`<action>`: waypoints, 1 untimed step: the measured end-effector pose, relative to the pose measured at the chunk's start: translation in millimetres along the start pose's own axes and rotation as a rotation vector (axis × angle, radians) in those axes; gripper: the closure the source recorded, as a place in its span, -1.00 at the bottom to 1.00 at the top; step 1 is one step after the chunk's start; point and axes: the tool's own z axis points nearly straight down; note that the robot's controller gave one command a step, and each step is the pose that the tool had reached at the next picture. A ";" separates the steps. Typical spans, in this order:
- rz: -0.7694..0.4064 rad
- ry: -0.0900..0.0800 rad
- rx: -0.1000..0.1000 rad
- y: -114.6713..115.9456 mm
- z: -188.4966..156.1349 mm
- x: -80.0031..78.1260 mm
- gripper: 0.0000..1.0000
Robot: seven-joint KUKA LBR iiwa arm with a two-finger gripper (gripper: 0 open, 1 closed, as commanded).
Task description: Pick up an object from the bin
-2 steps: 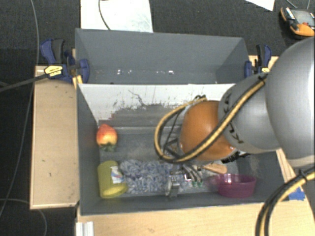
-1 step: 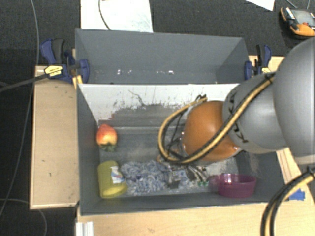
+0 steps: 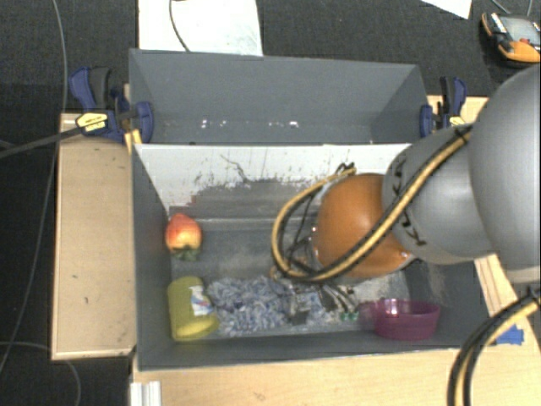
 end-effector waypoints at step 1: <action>0.002 0.011 0.001 0.0 -39.2 2.6 1.00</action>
Offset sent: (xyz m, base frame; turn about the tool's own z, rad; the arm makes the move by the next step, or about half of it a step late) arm -0.0037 -0.0006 0.0319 0.0014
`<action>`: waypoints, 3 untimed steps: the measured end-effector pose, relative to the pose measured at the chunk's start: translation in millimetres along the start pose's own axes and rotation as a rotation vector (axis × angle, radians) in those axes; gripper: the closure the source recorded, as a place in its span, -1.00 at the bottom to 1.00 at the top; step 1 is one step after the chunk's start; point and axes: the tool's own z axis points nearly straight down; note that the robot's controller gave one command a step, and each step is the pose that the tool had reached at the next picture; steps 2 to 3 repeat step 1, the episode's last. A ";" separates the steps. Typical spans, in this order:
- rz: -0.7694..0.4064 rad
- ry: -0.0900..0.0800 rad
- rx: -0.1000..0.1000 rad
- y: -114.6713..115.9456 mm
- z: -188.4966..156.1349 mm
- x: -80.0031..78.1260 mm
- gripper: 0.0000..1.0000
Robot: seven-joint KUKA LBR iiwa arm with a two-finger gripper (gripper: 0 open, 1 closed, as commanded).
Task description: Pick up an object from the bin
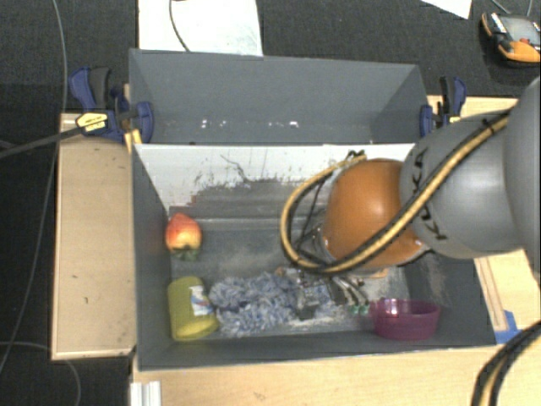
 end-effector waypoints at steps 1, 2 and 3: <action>0.001 -0.005 0.000 0.1 -43.4 -1.9 1.00; 0.001 -0.005 0.000 0.1 -43.4 -1.9 1.00; 0.001 -0.005 0.000 0.1 -43.4 -1.9 1.00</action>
Offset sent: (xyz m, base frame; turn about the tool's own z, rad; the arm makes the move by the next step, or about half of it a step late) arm 0.0011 0.0001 0.0414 0.0001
